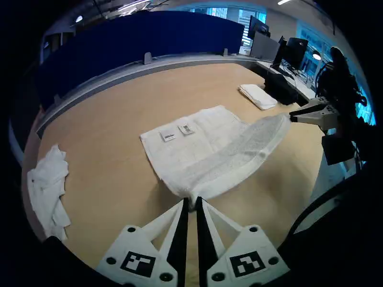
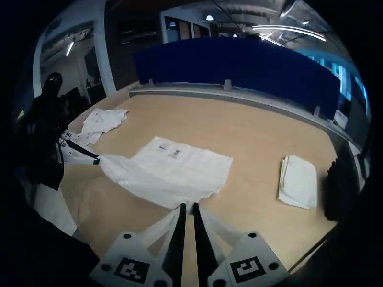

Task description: Fold towel

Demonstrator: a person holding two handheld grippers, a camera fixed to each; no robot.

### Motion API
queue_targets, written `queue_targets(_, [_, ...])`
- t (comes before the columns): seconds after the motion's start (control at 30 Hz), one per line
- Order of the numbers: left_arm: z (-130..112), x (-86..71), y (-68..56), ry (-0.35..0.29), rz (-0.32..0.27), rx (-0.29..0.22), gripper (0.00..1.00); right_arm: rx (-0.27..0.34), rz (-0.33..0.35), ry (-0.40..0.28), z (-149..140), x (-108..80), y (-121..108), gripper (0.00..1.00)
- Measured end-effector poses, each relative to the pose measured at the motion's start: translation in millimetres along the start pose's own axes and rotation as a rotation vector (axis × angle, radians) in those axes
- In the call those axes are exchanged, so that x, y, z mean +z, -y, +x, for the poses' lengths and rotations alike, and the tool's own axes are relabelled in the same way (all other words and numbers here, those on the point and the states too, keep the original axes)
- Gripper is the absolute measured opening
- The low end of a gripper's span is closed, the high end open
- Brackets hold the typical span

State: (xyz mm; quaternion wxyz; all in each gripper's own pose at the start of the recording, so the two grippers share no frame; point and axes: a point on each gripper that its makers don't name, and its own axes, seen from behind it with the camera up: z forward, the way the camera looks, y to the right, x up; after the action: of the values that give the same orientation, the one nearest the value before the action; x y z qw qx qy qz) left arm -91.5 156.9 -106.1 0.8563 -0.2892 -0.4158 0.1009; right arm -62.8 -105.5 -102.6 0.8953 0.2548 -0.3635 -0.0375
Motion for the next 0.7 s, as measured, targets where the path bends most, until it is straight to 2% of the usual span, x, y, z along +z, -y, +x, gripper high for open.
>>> queue_targets(0.3, [0,2.8,-0.3,0.012,0.0,0.001,0.11,-0.003,0.001,0.005,3,3.8,2,0.12])
queue_targets(0.5, [6,3.4,6.7,0.015,0.006,-0.017,0.11,-0.003,-0.005,0.001,13,8.4,-3,0.12])
queue_targets(0.7, [16,8.8,15.9,0.029,0.006,-0.027,0.12,-0.004,-0.015,0.011,22,21.7,-13,0.11])
